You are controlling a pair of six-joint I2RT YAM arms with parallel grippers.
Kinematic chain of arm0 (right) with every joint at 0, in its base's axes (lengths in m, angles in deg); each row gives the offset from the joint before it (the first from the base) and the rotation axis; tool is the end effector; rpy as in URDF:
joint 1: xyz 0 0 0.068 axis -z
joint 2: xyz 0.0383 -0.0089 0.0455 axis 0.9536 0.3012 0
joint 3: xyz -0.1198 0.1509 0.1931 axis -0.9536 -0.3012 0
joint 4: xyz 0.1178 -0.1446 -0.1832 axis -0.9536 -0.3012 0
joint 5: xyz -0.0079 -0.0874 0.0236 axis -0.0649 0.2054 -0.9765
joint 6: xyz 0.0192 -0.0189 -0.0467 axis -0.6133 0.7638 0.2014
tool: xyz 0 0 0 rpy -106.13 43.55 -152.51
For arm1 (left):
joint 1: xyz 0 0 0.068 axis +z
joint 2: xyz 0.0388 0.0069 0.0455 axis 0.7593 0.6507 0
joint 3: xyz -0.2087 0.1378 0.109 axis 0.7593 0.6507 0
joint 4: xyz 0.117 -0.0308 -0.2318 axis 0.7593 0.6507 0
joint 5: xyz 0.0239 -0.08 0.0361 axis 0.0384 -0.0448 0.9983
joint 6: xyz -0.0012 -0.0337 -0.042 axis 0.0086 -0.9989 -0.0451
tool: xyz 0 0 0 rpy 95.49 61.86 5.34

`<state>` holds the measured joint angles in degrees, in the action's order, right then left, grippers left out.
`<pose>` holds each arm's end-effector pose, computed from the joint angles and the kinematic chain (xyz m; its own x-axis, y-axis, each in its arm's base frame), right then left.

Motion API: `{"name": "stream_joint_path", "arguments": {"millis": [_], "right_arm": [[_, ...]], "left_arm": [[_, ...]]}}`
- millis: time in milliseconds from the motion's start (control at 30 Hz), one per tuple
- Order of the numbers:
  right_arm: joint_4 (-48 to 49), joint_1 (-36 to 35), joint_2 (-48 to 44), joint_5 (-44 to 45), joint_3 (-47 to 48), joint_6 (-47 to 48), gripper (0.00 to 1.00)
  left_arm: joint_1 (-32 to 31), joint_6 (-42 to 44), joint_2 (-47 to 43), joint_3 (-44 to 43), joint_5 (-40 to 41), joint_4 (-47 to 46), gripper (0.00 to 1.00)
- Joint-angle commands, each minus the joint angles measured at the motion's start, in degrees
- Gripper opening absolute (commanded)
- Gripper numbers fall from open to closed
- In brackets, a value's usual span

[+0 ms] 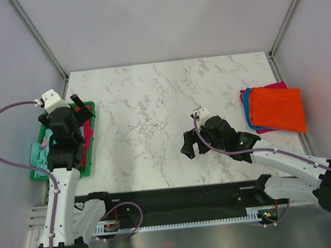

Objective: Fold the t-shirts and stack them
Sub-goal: Grab the tshirt from the pile

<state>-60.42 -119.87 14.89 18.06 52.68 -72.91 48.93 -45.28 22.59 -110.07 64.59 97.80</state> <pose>0.1576 0.1738 0.2449 -0.6569 -0.1345 -0.7419 -0.5474 0.7617 0.3466 0.1793 0.0134 0.3706 -0.1258 -0.2355 -0.9637 -0.4439 0.8821 -0.1576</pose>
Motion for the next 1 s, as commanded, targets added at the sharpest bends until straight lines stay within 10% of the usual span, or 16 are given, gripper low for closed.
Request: {"name": "stream_joint_path", "arguments": {"millis": [0, 167, 433, 800, 867, 967], "right_arm": [[1.17, -0.06, -0.38, -0.62, 0.91, -1.91, 0.98], [1.88, -0.15, -1.18, -0.44, -0.86, -2.70, 0.98], [3.46, -0.07, -0.48, -2.20, -1.91, -2.97, 0.98], [4.07, -0.06, 3.39, -4.31, -1.47, -2.44, 0.98], [4.43, -0.06, 3.57, -4.31, -1.65, -2.88, 0.98], [4.87, -0.06, 3.57, -4.48, -1.82, -3.49, 0.98]], "left_arm": [[-0.50, -2.60, 0.22, 1.20, 4.99, -2.27, 1.00], [0.29, -8.49, 2.76, 5.85, 25.35, 3.93, 1.00], [19.60, -16.04, 22.68, -1.25, -7.09, 16.60, 1.00], [22.44, -19.30, 33.43, -1.96, -1.68, 18.38, 0.98], [22.88, -19.21, 33.70, -1.70, -1.94, 18.38, 0.91], [23.23, -19.21, 32.92, -1.96, -1.34, 18.47, 0.54]]}}
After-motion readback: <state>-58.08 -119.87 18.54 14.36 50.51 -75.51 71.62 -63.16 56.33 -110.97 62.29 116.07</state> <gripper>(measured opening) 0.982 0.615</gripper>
